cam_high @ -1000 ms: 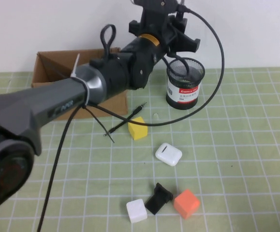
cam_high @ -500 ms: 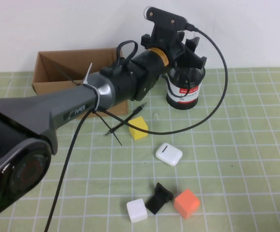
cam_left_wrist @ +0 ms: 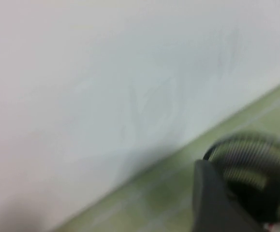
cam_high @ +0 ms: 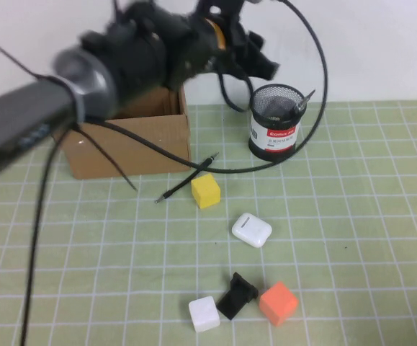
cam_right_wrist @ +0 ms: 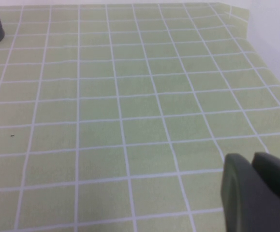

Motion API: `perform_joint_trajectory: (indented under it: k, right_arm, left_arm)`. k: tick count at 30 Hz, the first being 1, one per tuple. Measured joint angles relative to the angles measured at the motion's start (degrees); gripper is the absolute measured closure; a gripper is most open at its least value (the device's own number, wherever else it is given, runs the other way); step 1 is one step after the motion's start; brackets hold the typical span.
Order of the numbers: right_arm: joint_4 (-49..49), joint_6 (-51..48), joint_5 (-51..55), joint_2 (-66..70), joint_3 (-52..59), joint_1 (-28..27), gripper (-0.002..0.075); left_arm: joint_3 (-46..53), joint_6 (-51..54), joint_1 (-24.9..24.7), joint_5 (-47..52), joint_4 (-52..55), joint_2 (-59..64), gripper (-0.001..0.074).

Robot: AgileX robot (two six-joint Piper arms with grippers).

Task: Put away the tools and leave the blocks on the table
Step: Place the picked object into the round holder, then pick up the long Screwdriver from the table

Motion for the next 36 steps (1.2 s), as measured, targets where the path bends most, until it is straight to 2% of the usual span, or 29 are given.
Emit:
perform_joint_trajectory:
  k: [2, 5, 8, 14, 20, 25, 27, 29, 33, 36]
  right_arm:
    - [0.0, 0.0, 0.0, 0.0, 0.0, 0.0, 0.0731]
    - [0.0, 0.0, 0.0, 0.0, 0.0, 0.0, 0.0731]
    - [0.0, 0.0, 0.0, 0.0, 0.0, 0.0, 0.0731]
    - [0.0, 0.0, 0.0, 0.0, 0.0, 0.0, 0.0731]
    - [0.0, 0.0, 0.0, 0.0, 0.0, 0.0, 0.0731]
    - [0.0, -0.11, 0.0, 0.0, 0.0, 0.0, 0.0731]
    - [0.0, -0.11, 0.0, 0.0, 0.0, 0.0, 0.0731]
    - [0.0, -0.11, 0.0, 0.0, 0.0, 0.0, 0.0731]
    - [0.0, -0.11, 0.0, 0.0, 0.0, 0.0, 0.0731]
    - [0.0, 0.02, 0.0, 0.0, 0.0, 0.0, 0.0731]
  left_arm:
    - [-0.19, 0.82, 0.0, 6.98, 1.51, -2.5, 0.0516]
    - [-0.43, 1.95, 0.0, 18.6, 3.11, -5.03, 0.0656]
    - [-0.47, 3.49, 0.0, 27.44, 3.47, -5.62, 0.0713]
    - [2.42, 5.96, 1.27, 36.15, -0.74, -5.62, 0.0734]
    - [9.94, 17.5, 5.39, 32.81, -11.8, -5.77, 0.0735]
    - [12.03, 22.62, 5.94, 30.45, -13.64, -3.4, 0.0735]
    - [12.03, 22.85, 5.97, 29.35, -13.64, -2.16, 0.0722]
    - [12.03, 22.97, 5.97, 28.71, -13.64, -0.94, 0.0678]
    - [12.03, 21.2, 6.07, 28.12, -13.64, 1.39, 0.0501]
    - [12.03, 18.46, 6.07, 27.81, -13.64, 2.89, 0.0416]
